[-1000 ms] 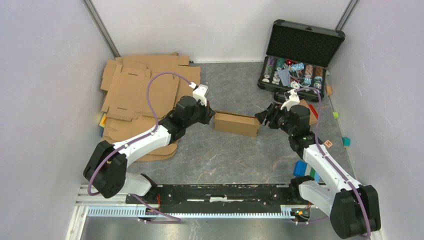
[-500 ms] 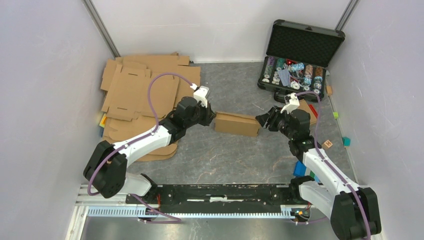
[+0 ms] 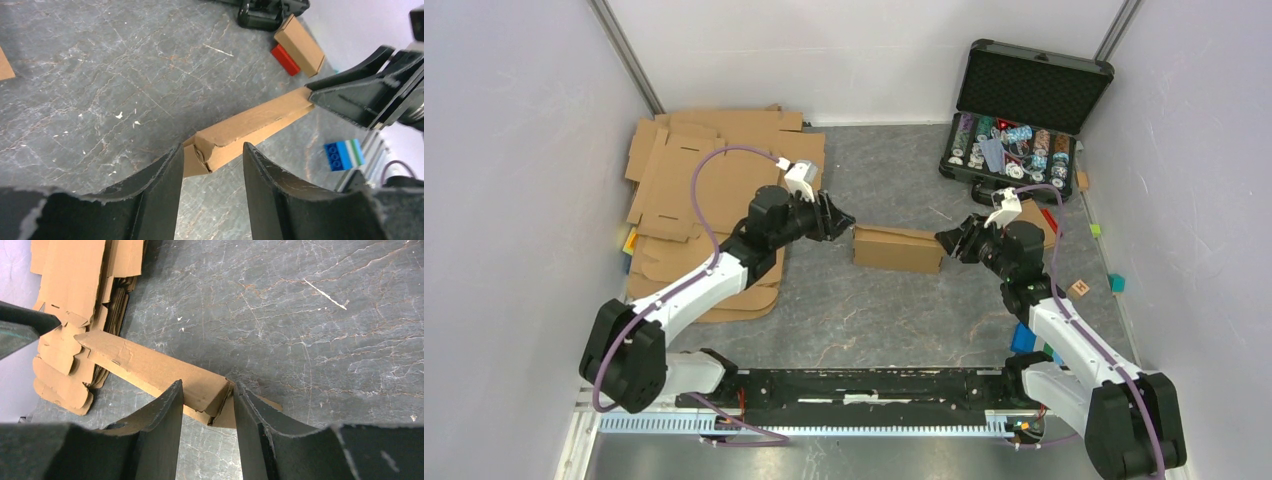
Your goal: Fold the paper box
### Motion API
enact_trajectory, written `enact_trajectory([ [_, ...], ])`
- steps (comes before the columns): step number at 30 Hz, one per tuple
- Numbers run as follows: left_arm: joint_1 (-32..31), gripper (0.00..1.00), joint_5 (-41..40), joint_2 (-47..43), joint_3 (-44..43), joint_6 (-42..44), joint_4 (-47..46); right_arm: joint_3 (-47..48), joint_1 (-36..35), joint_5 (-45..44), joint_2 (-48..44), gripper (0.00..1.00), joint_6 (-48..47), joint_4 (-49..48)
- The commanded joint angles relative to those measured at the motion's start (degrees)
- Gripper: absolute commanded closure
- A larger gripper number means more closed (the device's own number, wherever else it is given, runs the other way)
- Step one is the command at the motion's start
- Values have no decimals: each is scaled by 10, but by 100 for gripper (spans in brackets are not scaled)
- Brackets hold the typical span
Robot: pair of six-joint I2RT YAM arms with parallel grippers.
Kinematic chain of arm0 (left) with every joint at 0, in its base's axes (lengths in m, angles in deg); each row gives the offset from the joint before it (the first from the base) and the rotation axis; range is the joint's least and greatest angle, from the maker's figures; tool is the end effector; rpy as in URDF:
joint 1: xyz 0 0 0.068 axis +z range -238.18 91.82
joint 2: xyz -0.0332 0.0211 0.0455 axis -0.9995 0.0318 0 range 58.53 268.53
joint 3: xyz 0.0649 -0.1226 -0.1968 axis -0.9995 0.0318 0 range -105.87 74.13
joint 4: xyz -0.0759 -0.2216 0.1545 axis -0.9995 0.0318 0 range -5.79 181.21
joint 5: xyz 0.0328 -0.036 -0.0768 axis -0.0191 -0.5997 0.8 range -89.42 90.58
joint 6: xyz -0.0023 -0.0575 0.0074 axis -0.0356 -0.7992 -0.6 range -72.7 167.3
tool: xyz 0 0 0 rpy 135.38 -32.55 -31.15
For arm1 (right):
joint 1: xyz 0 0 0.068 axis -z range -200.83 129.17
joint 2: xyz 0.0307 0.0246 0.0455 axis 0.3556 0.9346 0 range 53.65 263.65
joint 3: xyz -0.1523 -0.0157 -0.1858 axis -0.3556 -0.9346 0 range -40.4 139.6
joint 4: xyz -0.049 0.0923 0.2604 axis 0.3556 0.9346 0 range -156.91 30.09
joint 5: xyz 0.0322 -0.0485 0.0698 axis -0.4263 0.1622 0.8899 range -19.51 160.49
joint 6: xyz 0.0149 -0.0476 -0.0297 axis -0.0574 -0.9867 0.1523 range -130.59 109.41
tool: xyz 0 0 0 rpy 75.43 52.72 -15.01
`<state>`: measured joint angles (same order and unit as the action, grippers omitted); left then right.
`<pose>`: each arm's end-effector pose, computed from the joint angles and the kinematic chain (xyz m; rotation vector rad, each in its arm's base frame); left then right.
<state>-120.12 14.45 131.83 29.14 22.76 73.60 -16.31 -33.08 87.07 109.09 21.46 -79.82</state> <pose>0.2704 -0.1803 0.2267 0.3010 1.9491 -0.8896 0.2465 0.0657 0.1808 0.1335 1.9547 0.7925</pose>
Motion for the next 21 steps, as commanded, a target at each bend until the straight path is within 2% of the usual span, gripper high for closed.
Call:
enact_trajectory([
  [1, 22, 46, 86, 26, -6, -86, -58, -28, 3, -3, 9, 55, -28, 51],
  [12, 23, 43, 83, 69, -33, -103, -29, -38, 2, 0, 2, 55, -28, 43],
  [21, 24, 58, 79, 98, -27, -114, -15, -39, 3, 2, -4, 55, -26, 41],
])
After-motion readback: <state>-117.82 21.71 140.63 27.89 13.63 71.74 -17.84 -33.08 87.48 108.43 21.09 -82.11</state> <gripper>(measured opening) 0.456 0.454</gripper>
